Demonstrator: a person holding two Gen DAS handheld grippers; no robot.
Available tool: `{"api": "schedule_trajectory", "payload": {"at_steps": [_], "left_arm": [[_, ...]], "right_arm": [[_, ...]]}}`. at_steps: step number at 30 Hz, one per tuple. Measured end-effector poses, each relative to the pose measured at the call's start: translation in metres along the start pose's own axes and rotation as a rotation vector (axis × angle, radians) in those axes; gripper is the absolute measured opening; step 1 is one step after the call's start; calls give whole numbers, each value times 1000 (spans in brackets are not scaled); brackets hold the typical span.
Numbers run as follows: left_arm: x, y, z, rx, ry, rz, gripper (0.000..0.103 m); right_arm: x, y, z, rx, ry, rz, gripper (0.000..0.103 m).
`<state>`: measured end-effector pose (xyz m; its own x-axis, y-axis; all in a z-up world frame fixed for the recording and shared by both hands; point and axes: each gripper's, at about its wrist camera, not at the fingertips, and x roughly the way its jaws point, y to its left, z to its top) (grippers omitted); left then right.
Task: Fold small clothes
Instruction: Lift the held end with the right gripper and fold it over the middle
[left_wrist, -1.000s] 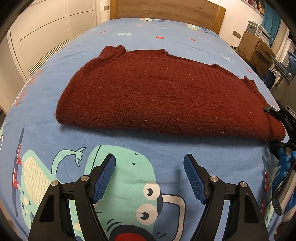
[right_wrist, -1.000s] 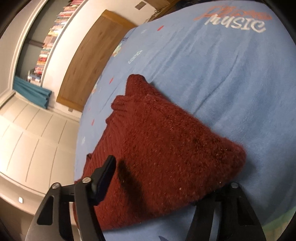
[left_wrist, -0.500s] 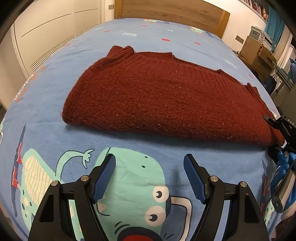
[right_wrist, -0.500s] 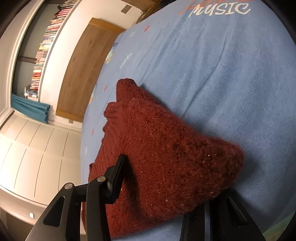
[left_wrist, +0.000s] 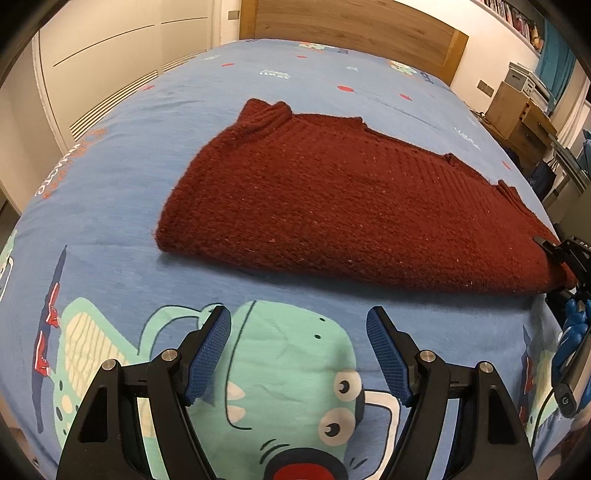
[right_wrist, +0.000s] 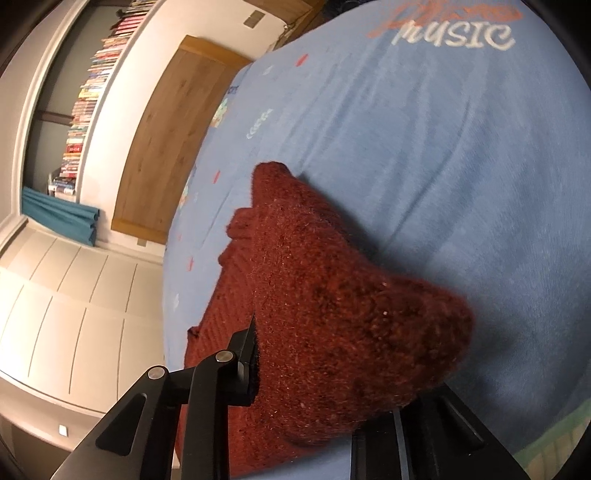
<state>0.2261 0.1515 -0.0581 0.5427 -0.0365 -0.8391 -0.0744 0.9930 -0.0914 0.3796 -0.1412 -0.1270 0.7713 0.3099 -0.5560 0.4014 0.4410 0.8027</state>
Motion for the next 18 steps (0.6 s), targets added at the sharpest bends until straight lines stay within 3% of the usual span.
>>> {"api": "schedule_trajectory", "payload": {"at_steps": [18], "left_arm": [[-20,39,13,-94,-16,-38,71]], "right_arm": [[-1,57,-2,-29,31,-29,22]]}}
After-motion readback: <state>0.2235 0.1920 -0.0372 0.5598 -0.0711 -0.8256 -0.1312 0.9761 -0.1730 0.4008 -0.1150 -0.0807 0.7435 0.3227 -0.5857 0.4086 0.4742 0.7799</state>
